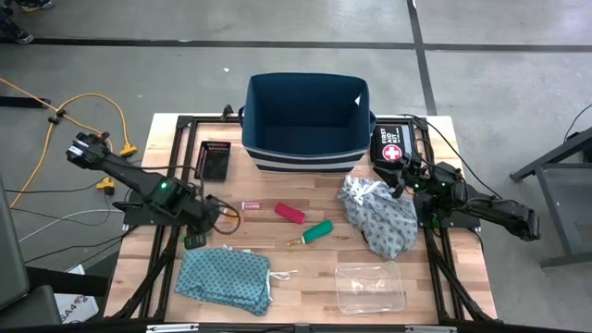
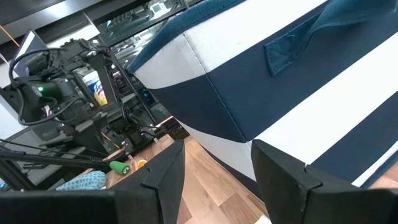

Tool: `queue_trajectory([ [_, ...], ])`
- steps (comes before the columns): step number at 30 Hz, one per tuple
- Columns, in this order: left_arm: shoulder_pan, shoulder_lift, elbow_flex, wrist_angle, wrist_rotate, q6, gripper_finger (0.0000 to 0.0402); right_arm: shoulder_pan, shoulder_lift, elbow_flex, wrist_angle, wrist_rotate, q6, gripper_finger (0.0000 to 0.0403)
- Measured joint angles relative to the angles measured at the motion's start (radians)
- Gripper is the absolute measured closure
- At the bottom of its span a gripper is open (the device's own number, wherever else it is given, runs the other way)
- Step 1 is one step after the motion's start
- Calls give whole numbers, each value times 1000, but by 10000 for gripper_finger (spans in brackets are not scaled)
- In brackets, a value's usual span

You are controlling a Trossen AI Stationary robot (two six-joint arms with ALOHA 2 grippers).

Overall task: Pick & Place Medicine items
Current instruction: Put the green bandage into the transparent bin

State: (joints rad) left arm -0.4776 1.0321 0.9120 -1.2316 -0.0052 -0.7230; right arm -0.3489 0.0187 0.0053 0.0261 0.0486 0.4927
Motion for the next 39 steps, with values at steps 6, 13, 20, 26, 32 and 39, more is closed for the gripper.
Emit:
queue_trajectory([
  [6,-76,0,0,2,-29,-55,266,0,0,0,0,0,0,230],
  [13,-157,0,0,1,-53,-121,253,0,0,0,0,0,0,230],
  [20,-204,0,-7,0,-56,-174,192,0,0,0,0,0,0,230],
  [26,-215,0,-54,-3,-56,-263,155,0,0,0,0,0,0,230],
  [32,-214,4,-83,-3,-63,-330,151,0,0,0,0,0,0,230],
  [39,-173,125,-86,8,-82,-351,151,0,0,0,0,0,0,230],
])
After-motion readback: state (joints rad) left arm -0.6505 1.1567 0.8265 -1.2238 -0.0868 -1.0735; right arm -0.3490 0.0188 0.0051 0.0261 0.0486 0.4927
